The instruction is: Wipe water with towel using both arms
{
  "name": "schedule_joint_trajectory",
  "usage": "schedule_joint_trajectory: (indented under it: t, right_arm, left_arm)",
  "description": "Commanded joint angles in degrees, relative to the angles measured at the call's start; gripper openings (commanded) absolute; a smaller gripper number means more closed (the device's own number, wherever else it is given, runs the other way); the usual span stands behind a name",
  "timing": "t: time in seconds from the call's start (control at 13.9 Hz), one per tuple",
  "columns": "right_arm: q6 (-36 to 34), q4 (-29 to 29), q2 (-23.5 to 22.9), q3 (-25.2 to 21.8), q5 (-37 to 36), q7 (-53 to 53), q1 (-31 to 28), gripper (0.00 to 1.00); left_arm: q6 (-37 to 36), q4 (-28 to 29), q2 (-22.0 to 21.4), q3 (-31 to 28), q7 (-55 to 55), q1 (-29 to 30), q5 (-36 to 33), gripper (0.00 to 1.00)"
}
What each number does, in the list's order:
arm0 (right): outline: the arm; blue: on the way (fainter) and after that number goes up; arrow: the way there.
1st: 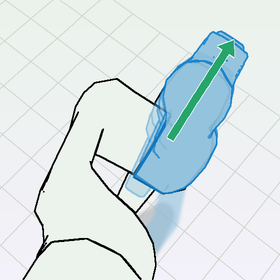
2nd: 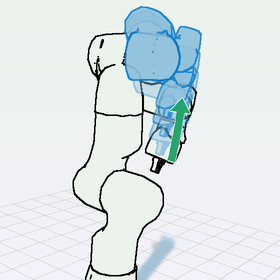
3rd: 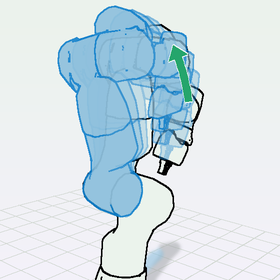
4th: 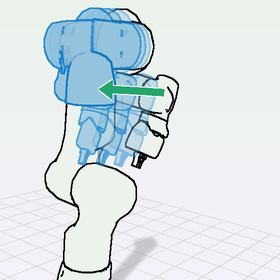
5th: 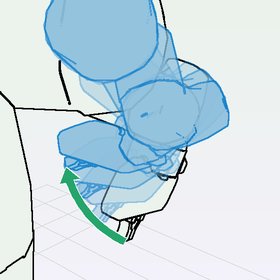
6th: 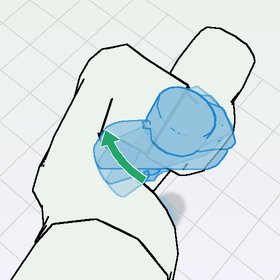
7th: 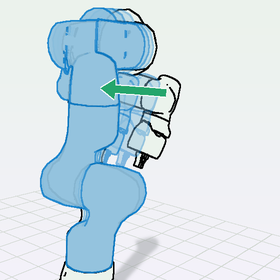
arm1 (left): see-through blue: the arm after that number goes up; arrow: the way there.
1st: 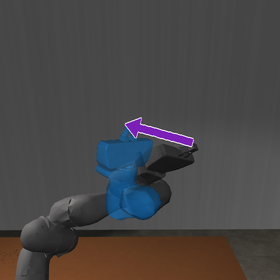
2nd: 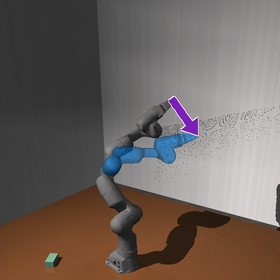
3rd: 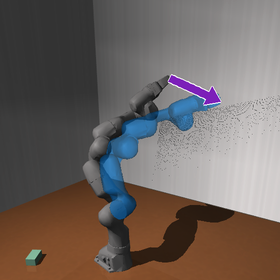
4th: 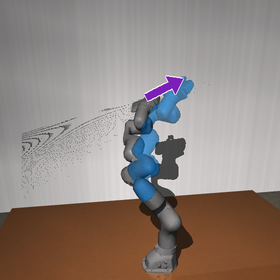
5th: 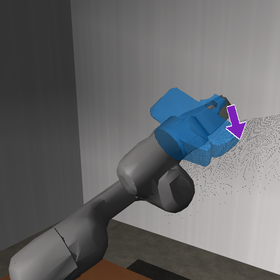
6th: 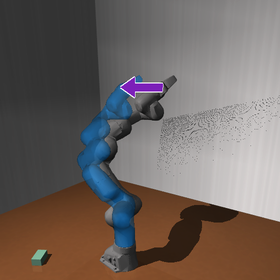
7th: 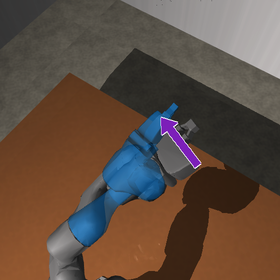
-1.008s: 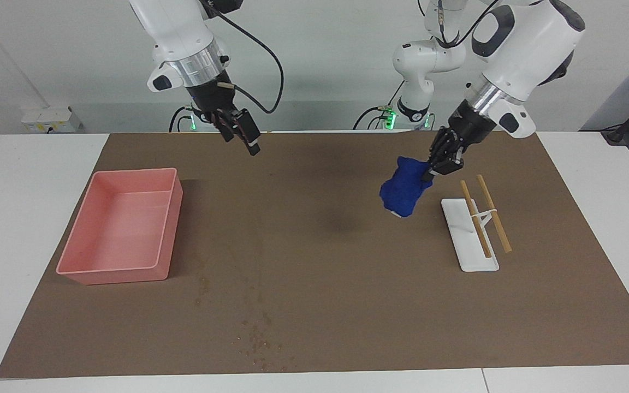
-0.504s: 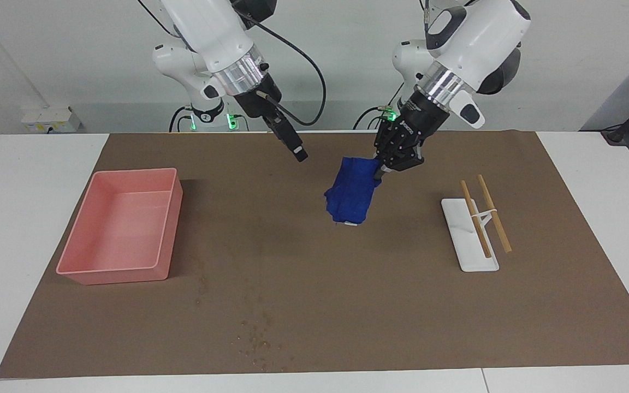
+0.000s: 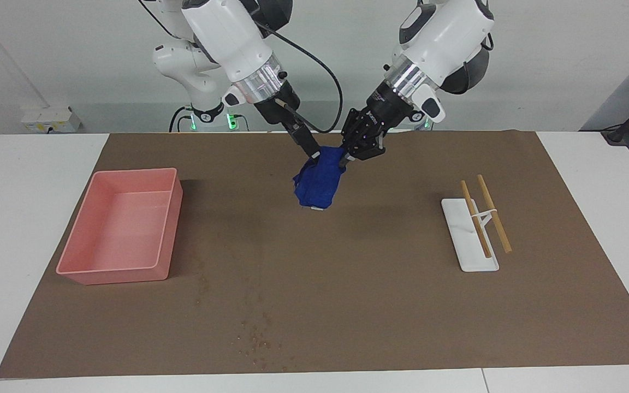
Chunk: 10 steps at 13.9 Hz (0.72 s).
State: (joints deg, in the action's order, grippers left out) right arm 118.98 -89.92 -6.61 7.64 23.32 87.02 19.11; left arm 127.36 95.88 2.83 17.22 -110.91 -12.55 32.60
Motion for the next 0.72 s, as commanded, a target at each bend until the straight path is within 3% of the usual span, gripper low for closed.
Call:
schedule_joint_trajectory:
  t: [0.0, 0.29, 0.65]
  right_arm:
    - [0.8, 0.7, -0.3, 0.0, 1.1, 0.2, -0.8, 0.99]
    - [5.3, 0.7, -1.0, -0.1, 1.4, 0.2, -2.8, 0.99]
    - [5.1, 0.2, -1.0, 0.0, 1.5, 0.4, -2.6, 0.99]
  left_arm:
    - [-0.5, 2.0, -2.5, -0.7, -1.0, -1.2, 1.1, 0.00]
    - [-6.1, 1.9, -5.0, -0.7, 0.1, -1.2, 1.1, 0.00]
    - [-0.1, 2.3, -5.1, -0.7, 0.0, -1.9, 1.1, 0.00]
